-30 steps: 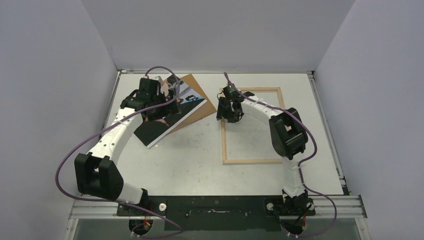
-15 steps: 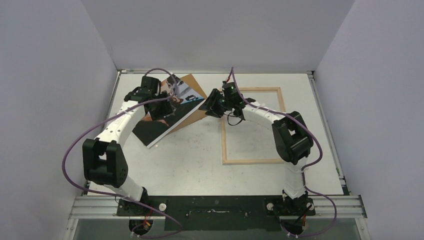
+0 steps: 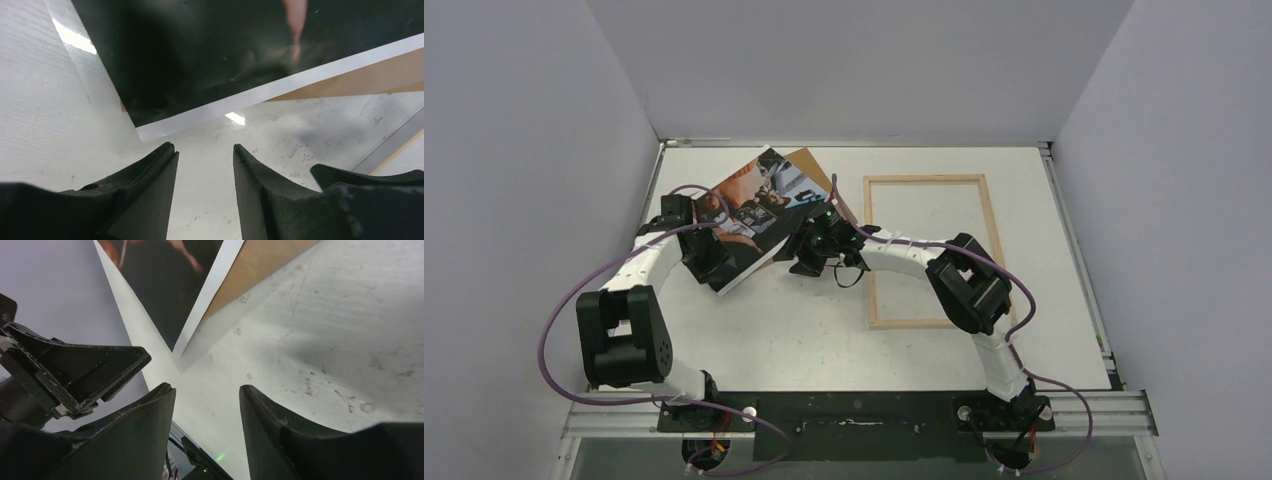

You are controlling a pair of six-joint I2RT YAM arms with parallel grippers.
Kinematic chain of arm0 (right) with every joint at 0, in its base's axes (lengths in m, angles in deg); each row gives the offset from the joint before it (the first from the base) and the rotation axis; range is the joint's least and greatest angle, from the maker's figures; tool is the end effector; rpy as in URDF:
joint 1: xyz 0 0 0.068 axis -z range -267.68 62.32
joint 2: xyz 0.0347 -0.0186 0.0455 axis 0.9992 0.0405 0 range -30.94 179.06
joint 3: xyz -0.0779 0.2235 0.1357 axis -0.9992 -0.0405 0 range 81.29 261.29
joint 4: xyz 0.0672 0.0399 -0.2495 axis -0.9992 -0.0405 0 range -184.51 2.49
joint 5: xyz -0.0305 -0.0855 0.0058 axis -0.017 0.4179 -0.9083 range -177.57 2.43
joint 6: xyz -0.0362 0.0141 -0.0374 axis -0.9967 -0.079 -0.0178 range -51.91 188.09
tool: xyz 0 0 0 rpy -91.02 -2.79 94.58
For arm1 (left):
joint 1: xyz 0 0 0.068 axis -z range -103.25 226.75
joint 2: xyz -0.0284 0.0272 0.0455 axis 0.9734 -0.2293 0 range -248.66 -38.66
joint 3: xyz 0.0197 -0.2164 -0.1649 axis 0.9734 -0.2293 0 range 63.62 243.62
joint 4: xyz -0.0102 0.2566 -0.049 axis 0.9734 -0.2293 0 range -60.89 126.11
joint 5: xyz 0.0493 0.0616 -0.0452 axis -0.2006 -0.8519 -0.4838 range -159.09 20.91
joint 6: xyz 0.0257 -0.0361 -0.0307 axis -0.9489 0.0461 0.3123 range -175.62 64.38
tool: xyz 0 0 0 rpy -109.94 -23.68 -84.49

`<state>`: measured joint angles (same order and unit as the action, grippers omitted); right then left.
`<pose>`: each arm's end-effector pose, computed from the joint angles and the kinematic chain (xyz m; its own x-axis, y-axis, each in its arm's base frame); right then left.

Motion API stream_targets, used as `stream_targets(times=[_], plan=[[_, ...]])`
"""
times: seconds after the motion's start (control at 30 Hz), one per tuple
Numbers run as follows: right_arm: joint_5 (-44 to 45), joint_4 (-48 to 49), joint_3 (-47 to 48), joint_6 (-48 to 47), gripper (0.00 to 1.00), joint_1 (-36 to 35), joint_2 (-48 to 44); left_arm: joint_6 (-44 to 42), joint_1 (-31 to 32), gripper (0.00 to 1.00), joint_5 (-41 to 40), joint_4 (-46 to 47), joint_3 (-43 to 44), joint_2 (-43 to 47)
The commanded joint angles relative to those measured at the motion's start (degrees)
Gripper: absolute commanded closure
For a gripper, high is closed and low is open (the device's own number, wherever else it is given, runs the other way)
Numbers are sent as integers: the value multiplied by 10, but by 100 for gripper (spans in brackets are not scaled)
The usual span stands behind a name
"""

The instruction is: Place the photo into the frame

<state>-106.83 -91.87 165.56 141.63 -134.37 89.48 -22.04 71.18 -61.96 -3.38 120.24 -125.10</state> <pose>0.3130 0.3491 0.1752 -0.9500 0.3120 -0.0098 0.1840 0.5852 0.7897 0.2837 0.0232 0.2048 -0.7465 -0.6243 -0.2301 -0.5589 0.7760 -0.2922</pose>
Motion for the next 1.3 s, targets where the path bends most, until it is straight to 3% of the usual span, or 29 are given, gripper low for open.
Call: stream_targets(times=[0.0,0.23,0.47,0.67,1.0,1.27], plan=[[40,-13,24,32,49,-19,20,14,-9,59,19,99,-8,-2],[34,-10,26,36,48,-27,47,14,-18,64,-21,129,-8,-59],[28,14,44,31,48,-40,73,-7,-37,64,4,132,26,-103],[42,36,41,34,57,-40,103,-23,-45,64,0,100,47,-128],[75,128,5,71,58,-40,120,-30,-45,65,50,87,59,-126],[131,186,-38,102,58,-44,121,-32,-38,64,90,72,63,-66]])
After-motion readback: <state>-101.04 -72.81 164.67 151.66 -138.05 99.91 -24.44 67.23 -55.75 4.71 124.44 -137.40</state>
